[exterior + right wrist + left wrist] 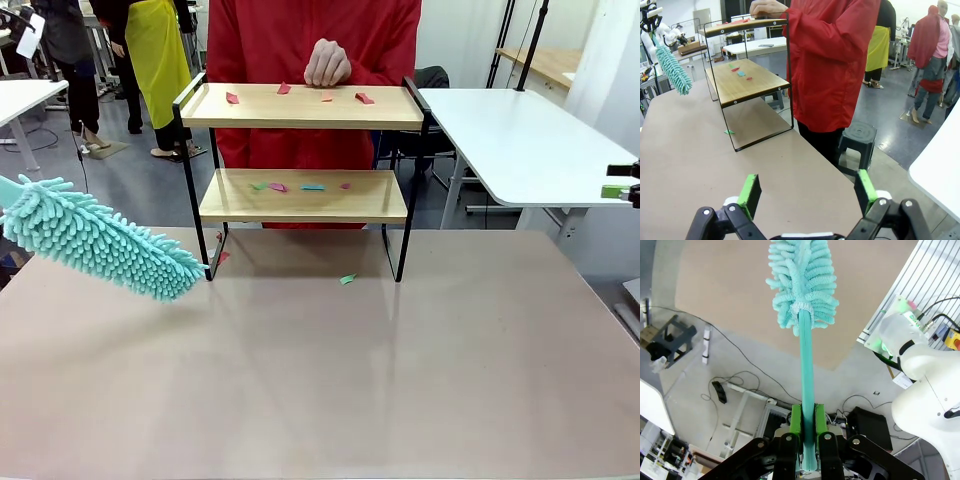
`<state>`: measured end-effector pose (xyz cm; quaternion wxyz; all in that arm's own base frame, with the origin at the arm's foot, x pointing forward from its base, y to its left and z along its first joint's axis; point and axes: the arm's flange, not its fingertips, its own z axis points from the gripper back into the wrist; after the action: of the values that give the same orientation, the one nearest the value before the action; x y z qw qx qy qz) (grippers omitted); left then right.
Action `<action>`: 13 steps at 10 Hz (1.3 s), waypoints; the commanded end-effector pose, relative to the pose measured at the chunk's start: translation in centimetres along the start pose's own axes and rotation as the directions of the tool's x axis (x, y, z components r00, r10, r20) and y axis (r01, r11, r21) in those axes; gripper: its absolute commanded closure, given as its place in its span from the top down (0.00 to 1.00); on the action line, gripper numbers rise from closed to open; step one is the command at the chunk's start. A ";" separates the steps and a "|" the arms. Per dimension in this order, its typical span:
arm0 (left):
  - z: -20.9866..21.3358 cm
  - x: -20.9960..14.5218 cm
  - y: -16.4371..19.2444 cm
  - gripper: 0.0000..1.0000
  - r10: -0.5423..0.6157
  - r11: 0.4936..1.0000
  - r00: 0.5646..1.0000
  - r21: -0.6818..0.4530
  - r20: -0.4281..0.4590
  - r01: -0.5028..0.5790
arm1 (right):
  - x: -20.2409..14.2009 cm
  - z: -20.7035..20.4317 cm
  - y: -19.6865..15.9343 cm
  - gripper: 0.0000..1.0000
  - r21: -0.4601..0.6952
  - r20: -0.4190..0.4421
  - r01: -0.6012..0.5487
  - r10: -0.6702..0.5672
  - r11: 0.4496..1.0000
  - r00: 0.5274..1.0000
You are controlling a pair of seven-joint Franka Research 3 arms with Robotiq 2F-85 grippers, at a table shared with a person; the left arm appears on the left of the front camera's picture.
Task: Clean the shelf.
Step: Clean the specific section of the Shelf indicated by the human with the Duster.
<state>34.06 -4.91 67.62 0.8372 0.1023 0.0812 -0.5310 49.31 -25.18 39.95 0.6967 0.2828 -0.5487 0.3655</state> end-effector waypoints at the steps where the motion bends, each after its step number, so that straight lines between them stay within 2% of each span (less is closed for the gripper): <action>1: 0.0 -0.2 -0.3 0.13 0.001 1.000 1.000 -0.011 0.021 -0.001 | 0.4 -0.1 0.0 1.00 0.000 0.002 -0.006 0.006 1.000 1.000; 12: 0.0 -0.2 -0.3 0.13 0.001 1.000 1.000 -0.011 0.021 -0.001 | 0.4 -0.1 0.0 1.00 0.000 0.002 -0.006 0.006 1.000 1.000; 13: 0.0 0.0 0.0 0.13 0.000 1.000 1.000 0.000 0.000 0.000 | 0.4 -0.1 0.0 1.00 0.000 0.002 -0.006 0.006 1.000 1.000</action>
<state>34.10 -4.92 67.58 0.8372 0.1024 0.0818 -0.5310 49.31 -25.18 39.95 0.6967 0.2828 -0.5487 0.3655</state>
